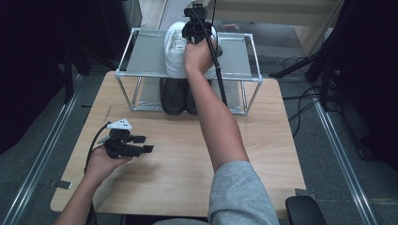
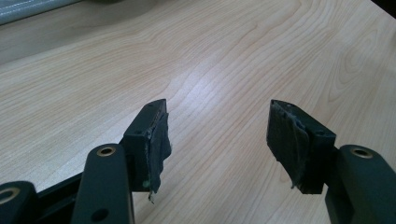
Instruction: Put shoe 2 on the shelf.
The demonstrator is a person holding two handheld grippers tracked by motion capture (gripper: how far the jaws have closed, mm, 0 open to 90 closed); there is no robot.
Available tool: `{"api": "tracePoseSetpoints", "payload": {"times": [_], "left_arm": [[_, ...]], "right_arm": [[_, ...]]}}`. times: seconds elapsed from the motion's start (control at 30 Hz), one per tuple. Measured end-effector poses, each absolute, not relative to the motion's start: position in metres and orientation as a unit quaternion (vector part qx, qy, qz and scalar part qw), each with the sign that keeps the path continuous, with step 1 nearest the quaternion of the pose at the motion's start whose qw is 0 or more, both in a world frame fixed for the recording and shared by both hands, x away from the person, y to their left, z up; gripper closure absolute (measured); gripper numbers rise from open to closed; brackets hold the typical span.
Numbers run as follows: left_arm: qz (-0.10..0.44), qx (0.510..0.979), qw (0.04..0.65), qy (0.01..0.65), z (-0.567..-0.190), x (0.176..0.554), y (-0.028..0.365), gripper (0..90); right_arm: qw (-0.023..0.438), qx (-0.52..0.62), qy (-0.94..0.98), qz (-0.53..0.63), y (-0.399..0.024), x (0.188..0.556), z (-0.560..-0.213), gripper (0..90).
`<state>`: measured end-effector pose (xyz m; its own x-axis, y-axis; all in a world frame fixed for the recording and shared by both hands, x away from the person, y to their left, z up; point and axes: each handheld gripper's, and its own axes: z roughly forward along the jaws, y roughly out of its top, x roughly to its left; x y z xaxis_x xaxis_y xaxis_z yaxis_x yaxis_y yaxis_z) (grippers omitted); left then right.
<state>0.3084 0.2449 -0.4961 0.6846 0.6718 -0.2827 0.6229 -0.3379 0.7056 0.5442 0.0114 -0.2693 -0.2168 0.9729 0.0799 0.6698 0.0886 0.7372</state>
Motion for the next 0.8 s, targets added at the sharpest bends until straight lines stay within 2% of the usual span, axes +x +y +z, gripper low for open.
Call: {"api": "tracePoseSetpoints", "payload": {"times": [0.27,0.8], "left_arm": [[0.029,0.819,0.417,0.394,-0.4959,0.3110,0.2429,39.3],[0.025,0.822,0.417,0.387,-0.4961,0.3180,0.2363,39.2]], "right_arm": [[0.220,0.578,0.709,0.340,0.0092,0.5429,-0.2697,66.2],[0.210,0.551,0.727,0.353,0.0019,0.5409,-0.2720,53.3]]}}
